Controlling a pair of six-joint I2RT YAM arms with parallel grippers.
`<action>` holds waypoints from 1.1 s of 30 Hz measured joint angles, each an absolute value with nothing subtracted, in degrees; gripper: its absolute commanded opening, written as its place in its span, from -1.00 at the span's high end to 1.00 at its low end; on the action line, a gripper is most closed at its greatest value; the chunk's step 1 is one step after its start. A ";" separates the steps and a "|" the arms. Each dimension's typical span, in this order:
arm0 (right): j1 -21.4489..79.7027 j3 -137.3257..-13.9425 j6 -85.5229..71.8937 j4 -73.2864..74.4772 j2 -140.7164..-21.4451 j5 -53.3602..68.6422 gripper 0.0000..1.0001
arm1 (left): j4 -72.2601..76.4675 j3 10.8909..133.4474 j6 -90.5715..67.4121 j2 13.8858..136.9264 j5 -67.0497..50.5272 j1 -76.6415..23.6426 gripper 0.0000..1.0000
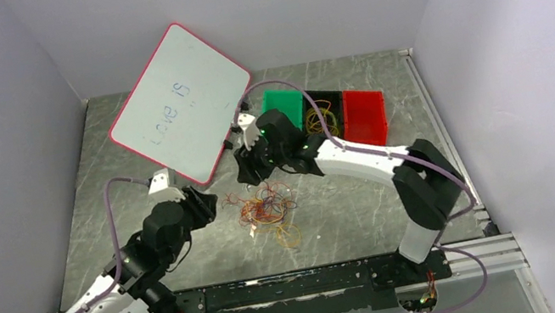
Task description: Untangle the cables
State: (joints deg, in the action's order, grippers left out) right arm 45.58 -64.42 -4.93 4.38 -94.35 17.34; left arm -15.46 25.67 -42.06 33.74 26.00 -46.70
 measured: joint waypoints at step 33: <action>51.83 -80.68 -0.75 13.93 -115.42 15.59 0.62 | -24.34 27.79 -41.76 29.95 29.85 -46.70 0.02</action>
State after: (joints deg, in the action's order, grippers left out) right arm 51.83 -80.68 -0.75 13.93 -115.42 15.59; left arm -24.34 27.79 -41.76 29.95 29.85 -46.70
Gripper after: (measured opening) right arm 0.270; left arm 0.485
